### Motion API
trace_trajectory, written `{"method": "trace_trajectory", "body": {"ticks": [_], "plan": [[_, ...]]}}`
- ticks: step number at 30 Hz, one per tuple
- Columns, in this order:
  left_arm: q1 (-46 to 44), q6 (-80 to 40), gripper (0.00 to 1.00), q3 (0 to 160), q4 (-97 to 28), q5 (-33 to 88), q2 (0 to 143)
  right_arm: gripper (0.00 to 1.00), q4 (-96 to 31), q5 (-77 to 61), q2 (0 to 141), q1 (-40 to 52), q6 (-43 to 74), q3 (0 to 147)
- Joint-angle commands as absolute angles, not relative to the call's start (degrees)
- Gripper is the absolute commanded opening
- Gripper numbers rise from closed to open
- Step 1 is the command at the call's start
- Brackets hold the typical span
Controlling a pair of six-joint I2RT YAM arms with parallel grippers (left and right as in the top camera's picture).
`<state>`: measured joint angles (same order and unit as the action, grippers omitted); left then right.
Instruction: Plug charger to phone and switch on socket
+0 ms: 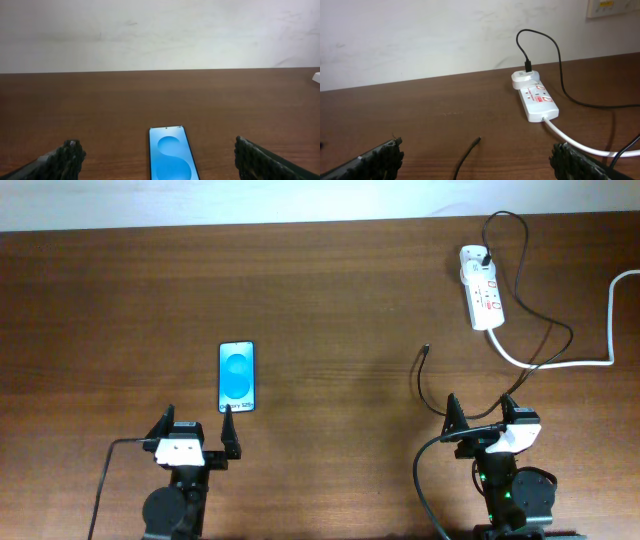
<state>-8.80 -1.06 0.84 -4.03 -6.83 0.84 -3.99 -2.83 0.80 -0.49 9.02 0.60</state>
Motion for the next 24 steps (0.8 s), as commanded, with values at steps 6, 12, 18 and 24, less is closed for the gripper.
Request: {"method": "trace_trajectory", "body": {"ticks": [6, 12, 18, 24], "plan": [[-8.3, -0.4, 0.99, 1.9, -4.8, 0.3, 0.3, 0.98, -4.3, -3.1, 0.4, -0.8, 9.0, 0.3], [-8.3, -0.6, 0.99, 8.1, -12.6, 0.3, 0.3, 0.98, -4.3, -3.1, 0.4, -0.8, 9.0, 0.3], [-8.4, -0.6, 0.99, 17.3, -20.5, 0.3, 0.6, 0.98, -4.3, -3.1, 0.4, -0.8, 9.0, 0.3], [-8.3, -0.6, 0.99, 28.2, -27.0, 0.3, 5.0, 0.98, -4.3, -3.1, 0.4, -0.8, 9.0, 0.3]]}}
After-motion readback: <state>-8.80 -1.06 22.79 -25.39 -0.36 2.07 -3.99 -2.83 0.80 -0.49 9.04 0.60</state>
